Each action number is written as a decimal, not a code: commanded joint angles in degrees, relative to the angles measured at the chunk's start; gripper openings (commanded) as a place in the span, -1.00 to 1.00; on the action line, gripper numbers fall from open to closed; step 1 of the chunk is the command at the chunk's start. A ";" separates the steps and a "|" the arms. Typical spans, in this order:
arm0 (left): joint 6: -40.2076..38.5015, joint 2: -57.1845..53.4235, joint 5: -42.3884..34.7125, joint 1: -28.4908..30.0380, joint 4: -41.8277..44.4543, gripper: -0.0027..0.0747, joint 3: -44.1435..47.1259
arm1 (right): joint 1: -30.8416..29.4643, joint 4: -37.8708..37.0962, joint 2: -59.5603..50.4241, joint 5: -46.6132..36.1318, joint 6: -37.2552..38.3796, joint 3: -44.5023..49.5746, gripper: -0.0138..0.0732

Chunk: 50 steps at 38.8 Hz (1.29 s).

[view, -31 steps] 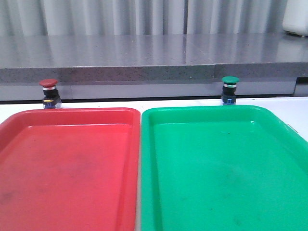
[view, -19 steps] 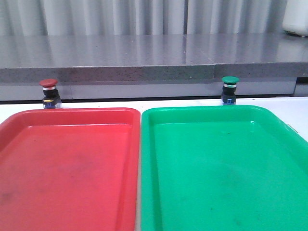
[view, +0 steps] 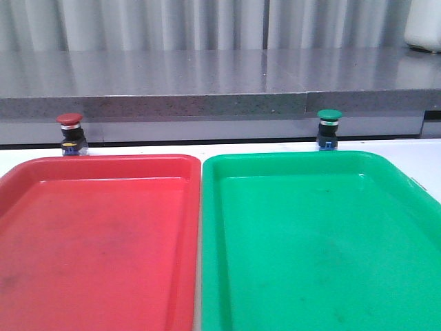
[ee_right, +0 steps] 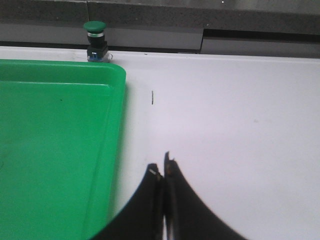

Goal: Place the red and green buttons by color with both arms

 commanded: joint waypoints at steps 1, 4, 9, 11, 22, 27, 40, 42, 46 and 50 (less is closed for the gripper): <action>-0.19 -0.90 -4.36 0.10 -0.52 -0.98 1.46 | -0.34 -0.65 -1.00 -5.04 -0.30 -0.61 -0.93; -0.19 -0.90 -4.36 0.10 -0.52 -0.98 1.46 | -0.34 -0.65 -1.00 -5.74 -0.30 -0.61 -0.93; -0.19 -0.90 -4.36 0.10 -0.52 -0.98 1.46 | -0.34 -0.47 -1.00 -8.12 -0.30 -0.61 -0.93; -0.19 -0.90 -4.49 0.10 -0.52 -0.98 1.46 | -0.34 0.23 -1.00 -9.49 -0.30 -0.61 -0.93; -0.30 -0.70 -14.76 0.10 -2.17 -0.98 -3.32 | -0.34 0.39 -1.00 -13.37 -0.30 -6.24 -0.93; -0.30 2.95 -8.31 0.10 -2.17 -0.98 -12.67 | -0.34 0.39 0.39 -6.90 -0.30 -15.33 -0.93; -0.19 22.53 -1.42 0.10 -1.28 -0.98 -26.71 | -0.34 7.43 18.37 3.05 0.23 -32.09 -0.92; -0.19 23.40 -1.42 0.10 -1.28 -0.98 -27.01 | -0.34 7.68 19.87 3.06 0.23 -32.26 -0.93; -0.19 23.88 -1.43 0.10 -1.28 -0.98 -27.12 | -0.34 7.72 20.73 3.12 0.17 -32.26 -0.92; -0.19 23.88 -1.53 0.10 -1.28 -0.87 -27.12 | -0.34 7.72 20.73 2.64 0.17 -32.26 -0.78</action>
